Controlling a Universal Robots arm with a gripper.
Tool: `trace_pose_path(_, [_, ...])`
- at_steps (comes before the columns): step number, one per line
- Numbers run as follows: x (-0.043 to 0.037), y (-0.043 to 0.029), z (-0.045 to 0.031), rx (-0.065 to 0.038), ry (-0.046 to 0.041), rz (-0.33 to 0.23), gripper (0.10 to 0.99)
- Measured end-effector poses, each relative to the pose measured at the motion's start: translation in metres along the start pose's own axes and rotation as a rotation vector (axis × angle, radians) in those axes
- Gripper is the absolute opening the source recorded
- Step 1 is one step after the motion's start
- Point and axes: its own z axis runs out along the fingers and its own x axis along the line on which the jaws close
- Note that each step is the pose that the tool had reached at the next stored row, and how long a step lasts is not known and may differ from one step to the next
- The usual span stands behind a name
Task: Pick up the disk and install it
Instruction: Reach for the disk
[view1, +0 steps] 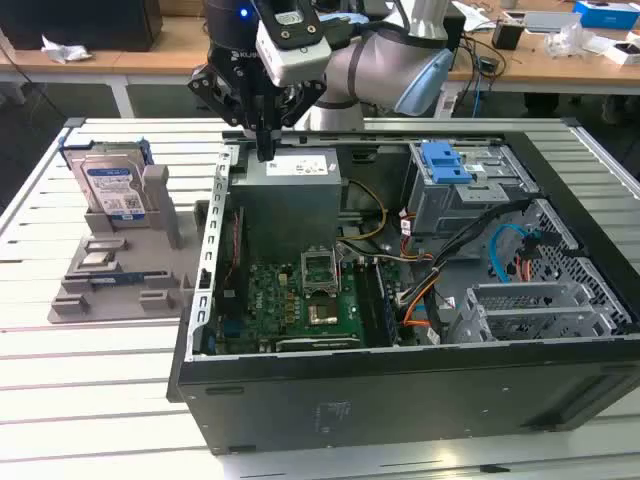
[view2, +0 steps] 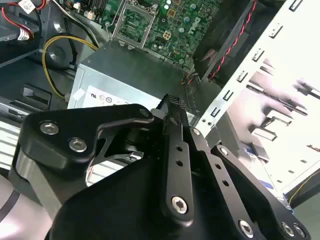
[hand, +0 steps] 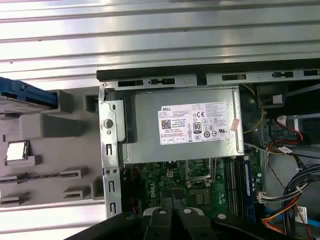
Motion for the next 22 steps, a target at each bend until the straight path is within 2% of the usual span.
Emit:
trace_pose_path(5, [0.0177, -0.0013, -0.0005, 0.0, 0.0, 0.0, 0.106])
trace_pose_path(9, [0.0247, -0.0018, -0.0006, 0.0, 0.0, 0.0, 0.106])
trace_pose_path(12, [0.0369, -0.0027, -0.0009, 0.0, 0.0, 0.0, 0.106])
trace_pose_path(14, [0.0418, -0.0031, -0.001, 0.0, 0.0, 0.0, 0.106])
trace_pose_path(16, [0.0569, -0.0042, -0.0014, 0.0, 0.0, 0.0, 0.106])
trace_pose_path(18, [0.0662, -0.0049, -0.0016, 0.0, 0.0, 0.0, 0.106])
trace_pose_path(22, [0.0771, -0.0057, -0.0018, 0.0, 0.0, 0.0, 0.106])
